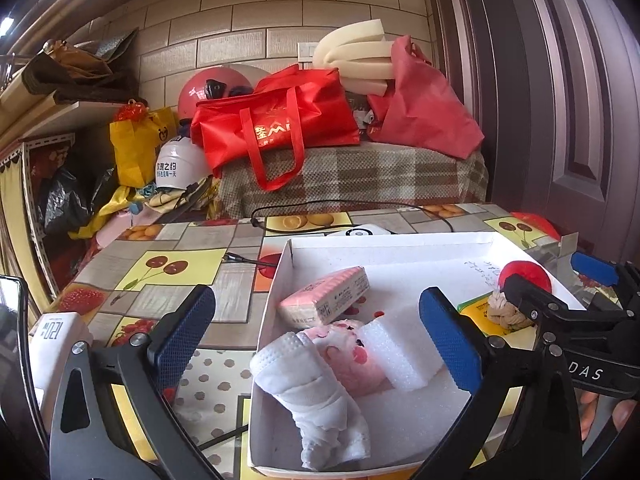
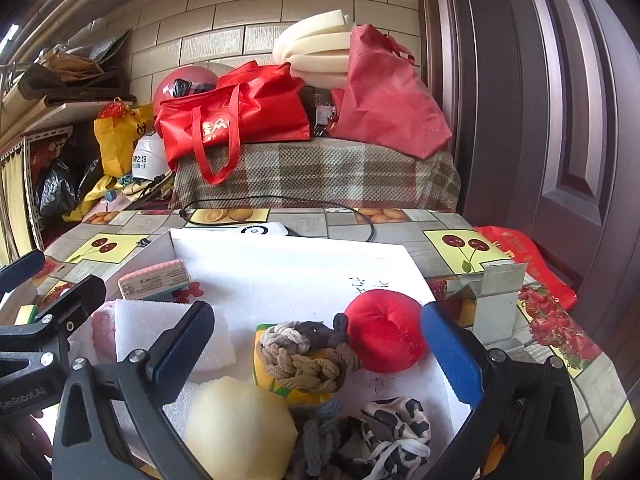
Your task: Organize soft objects
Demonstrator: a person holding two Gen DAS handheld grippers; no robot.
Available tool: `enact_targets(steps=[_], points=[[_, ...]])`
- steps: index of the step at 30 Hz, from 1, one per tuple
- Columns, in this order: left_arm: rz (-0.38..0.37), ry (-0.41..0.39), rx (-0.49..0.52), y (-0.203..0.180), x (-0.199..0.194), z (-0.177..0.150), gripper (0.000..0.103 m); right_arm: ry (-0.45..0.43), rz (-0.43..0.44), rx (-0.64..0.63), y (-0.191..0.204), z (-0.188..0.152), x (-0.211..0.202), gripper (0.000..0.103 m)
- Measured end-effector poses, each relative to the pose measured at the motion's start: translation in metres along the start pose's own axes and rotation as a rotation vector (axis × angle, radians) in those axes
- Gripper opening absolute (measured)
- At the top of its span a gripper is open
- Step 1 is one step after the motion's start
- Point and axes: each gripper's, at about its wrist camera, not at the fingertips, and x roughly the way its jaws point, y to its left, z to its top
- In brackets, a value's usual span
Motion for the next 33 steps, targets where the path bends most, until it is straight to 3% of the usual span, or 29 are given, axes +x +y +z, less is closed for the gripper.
enact_targets(steps=[8,13,20,33], points=[[-0.001,-0.014,-0.007,0.002,-0.003,0.0,0.103,-0.05,-0.021,0.015,-0.002,-0.001,-0.011,0.103],[0.007,0.011,-0.01,0.002,-0.008,-0.003,0.103,-0.027,-0.051,0.024,-0.004,-0.005,-0.016,0.103],[0.019,0.002,0.002,0.0,-0.03,-0.011,0.103,-0.027,-0.105,-0.016,0.004,-0.015,-0.038,0.103],[0.007,0.013,0.036,-0.008,-0.076,-0.029,0.103,-0.021,-0.11,0.005,0.0,-0.032,-0.077,0.103]])
